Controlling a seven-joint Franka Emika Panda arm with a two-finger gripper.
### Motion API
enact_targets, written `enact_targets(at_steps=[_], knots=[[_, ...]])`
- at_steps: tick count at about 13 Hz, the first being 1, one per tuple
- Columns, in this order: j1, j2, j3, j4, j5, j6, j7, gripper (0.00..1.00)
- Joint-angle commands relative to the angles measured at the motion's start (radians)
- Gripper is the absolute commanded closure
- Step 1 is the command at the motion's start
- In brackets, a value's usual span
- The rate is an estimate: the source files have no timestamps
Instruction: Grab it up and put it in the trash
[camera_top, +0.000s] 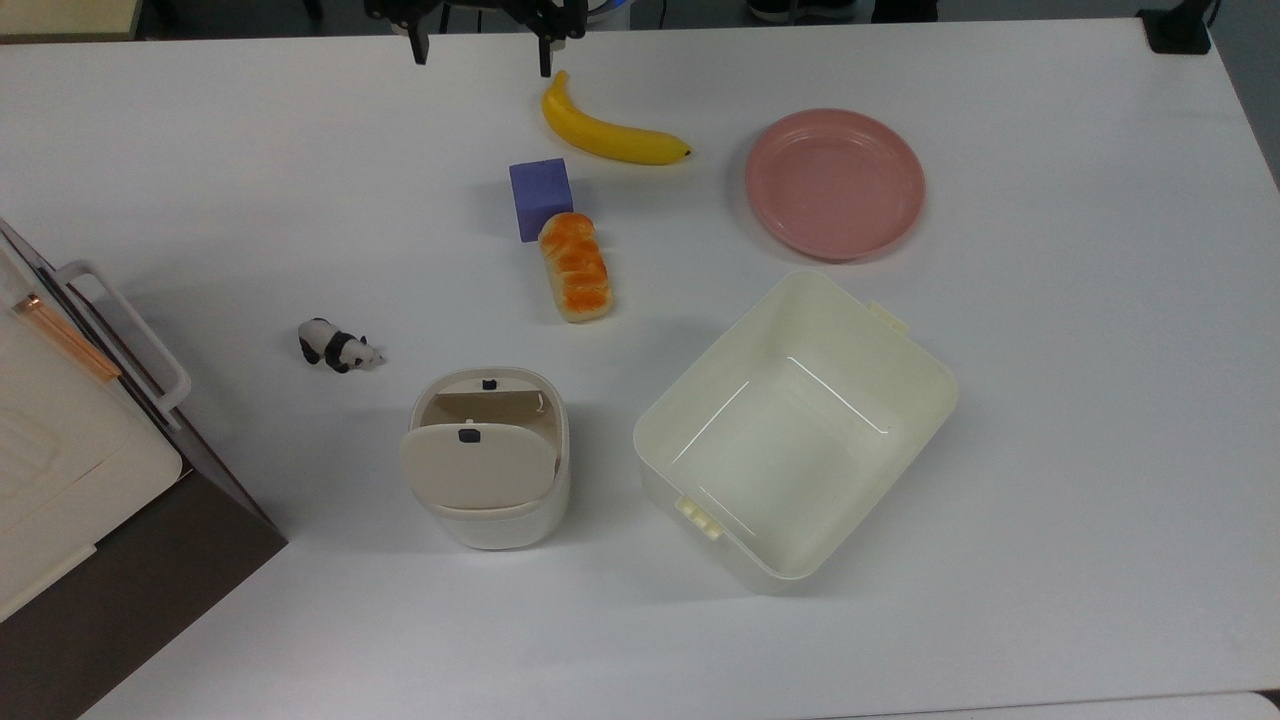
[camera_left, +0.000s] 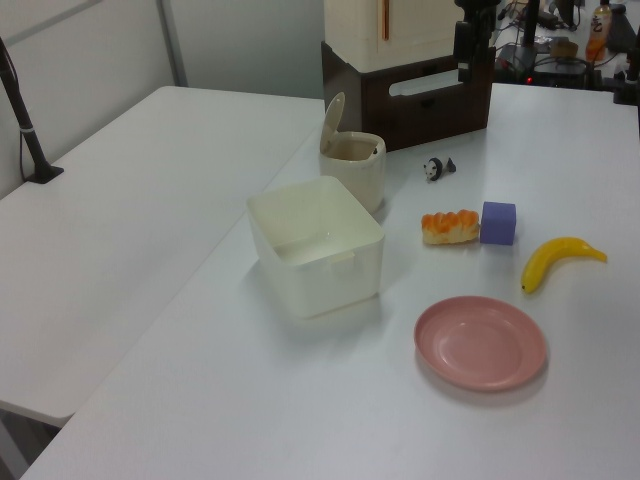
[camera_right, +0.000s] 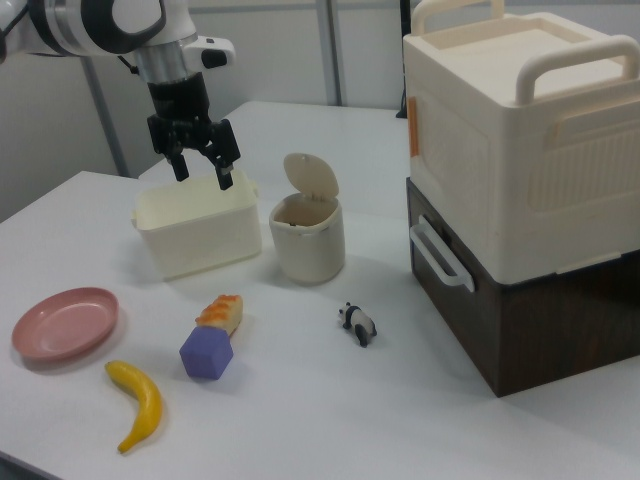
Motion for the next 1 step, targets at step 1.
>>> enact_targets(at_steps=[1], knots=[[0.044,-0.01,-0.018,-0.028,-0.031,0.029,-0.014,0.0]])
